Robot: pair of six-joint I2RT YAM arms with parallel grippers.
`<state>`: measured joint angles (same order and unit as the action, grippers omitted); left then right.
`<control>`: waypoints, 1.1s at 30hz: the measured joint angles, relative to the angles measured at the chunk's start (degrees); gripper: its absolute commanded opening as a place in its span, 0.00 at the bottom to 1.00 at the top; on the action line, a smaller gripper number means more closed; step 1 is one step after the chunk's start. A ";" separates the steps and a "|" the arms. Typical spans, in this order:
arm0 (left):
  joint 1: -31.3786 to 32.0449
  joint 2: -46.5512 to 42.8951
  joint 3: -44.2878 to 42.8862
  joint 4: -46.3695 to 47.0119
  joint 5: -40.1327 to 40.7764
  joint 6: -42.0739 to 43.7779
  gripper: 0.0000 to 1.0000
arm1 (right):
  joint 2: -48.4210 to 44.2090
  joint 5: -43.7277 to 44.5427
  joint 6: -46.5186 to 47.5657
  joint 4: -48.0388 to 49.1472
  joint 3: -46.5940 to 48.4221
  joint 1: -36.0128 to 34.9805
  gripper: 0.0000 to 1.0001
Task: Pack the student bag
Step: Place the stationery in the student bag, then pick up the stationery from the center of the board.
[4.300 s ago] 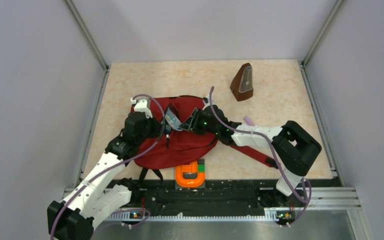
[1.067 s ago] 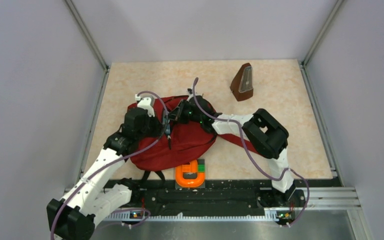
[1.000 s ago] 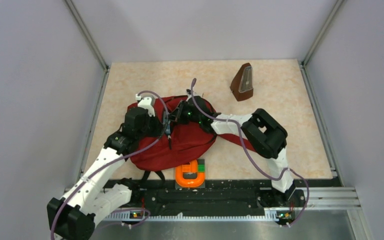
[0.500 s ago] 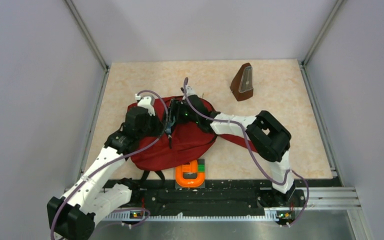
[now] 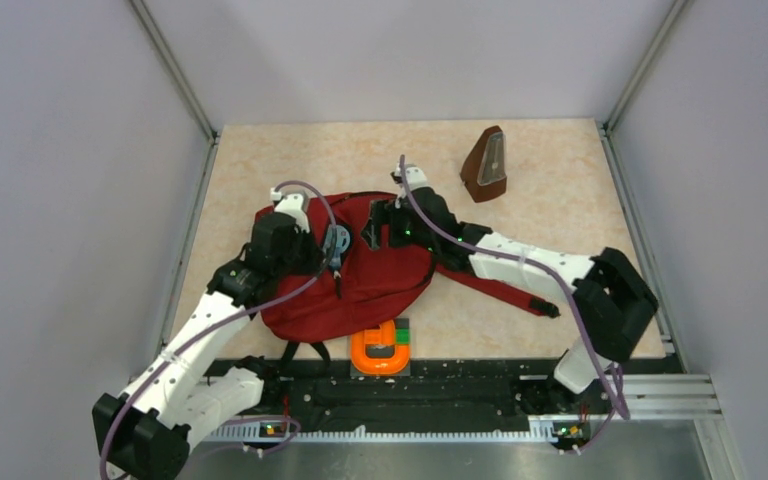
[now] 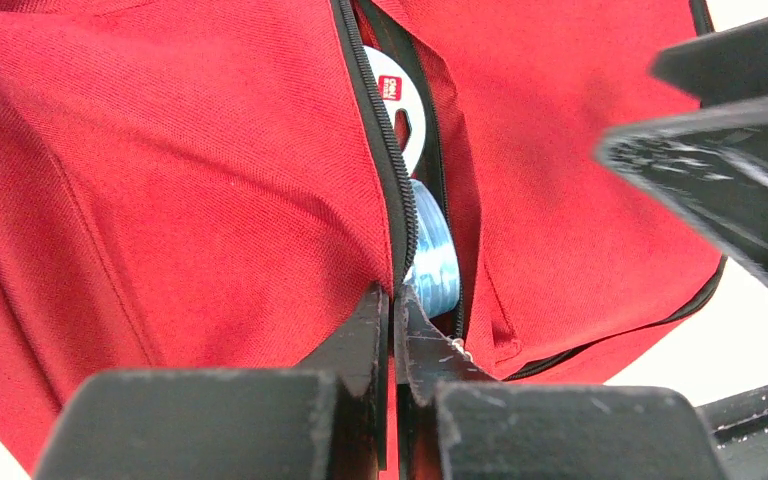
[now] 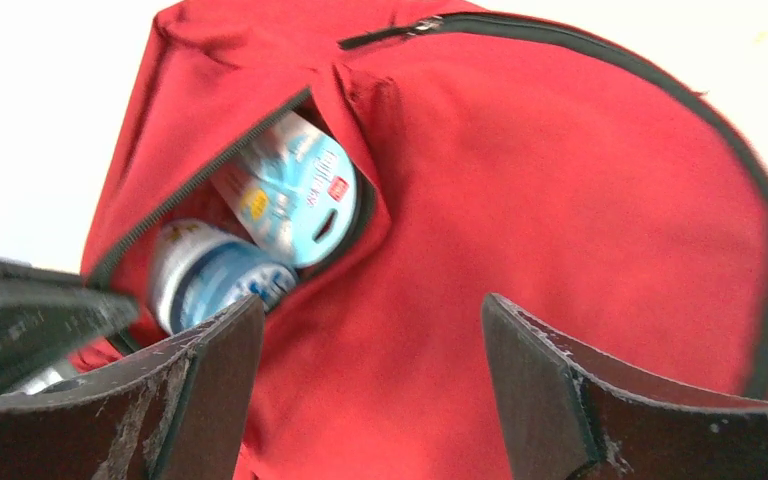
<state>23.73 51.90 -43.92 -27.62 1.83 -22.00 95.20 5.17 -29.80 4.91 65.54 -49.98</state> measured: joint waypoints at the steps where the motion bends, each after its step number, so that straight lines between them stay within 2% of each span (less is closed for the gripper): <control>1: 0.00 0.61 -0.94 -1.14 0.04 0.48 0.00 | -1.60 0.44 0.90 -1.18 -0.81 0.33 0.79; 6: 0.00 6.64 -7.91 -7.21 -0.48 4.11 0.00 | -13.38 2.10 6.36 -9.94 -7.39 6.82 0.80; 9: 0.00 8.07 -8.76 -8.68 -0.13 5.66 0.00 | -19.89 3.26 8.41 -14.82 -11.65 15.10 0.78; 13: 0.00 5.64 -6.97 -7.06 0.81 6.62 0.00 | -23.28 4.87 9.11 -19.47 -16.00 25.46 0.75; 17: 0.00 3.56 -4.26 -5.38 1.44 7.30 0.00 | -21.46 5.75 9.42 -22.05 -17.97 31.56 0.75; 22: 0.00 5.42 -4.26 -5.31 2.56 8.55 0.00 | -12.24 5.77 11.76 -22.88 -16.61 34.49 0.73; 26: 0.00 5.60 -4.26 -5.01 2.54 8.98 0.00 | -5.79 5.09 14.34 -24.00 -14.99 34.69 0.63; 33: 0.00 5.57 -4.22 -4.94 2.54 9.55 0.00 | -3.54 4.87 15.80 -24.72 -14.78 34.69 0.47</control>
<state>23.73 57.47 -48.14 -32.56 4.36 -12.45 91.66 10.04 -14.00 -19.81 50.76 -15.29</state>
